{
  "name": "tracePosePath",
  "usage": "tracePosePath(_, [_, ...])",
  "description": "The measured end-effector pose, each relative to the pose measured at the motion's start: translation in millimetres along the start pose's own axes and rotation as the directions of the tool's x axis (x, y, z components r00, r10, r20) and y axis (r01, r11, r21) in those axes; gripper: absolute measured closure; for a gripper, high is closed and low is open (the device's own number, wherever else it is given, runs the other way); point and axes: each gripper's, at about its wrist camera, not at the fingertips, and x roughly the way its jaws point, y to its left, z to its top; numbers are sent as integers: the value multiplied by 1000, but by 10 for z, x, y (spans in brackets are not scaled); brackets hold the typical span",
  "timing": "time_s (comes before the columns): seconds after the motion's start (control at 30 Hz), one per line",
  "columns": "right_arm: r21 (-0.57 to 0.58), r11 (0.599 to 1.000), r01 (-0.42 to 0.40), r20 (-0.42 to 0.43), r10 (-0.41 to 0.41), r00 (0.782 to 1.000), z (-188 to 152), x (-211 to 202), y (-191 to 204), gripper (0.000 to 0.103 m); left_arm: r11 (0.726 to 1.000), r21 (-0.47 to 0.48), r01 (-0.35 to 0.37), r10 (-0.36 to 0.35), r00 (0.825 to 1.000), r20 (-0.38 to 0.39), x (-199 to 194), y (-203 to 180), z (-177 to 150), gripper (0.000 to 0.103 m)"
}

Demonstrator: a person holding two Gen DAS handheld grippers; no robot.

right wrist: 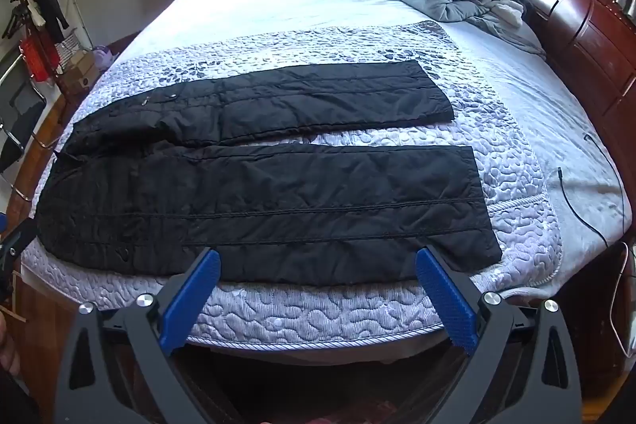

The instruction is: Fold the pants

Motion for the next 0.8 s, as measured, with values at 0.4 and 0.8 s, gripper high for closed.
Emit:
tracePosePath(0.4, [14, 1000, 17, -5, -17, 1000, 62, 3, 11, 4, 1000, -1, 3, -3, 1000, 6, -46, 13, 74, 2])
tracePosePath(0.8, [-3, 1000, 13, 16, -13, 1000, 2, -17, -12, 4, 1000, 8, -7, 7, 1000, 12, -28, -1, 27, 2])
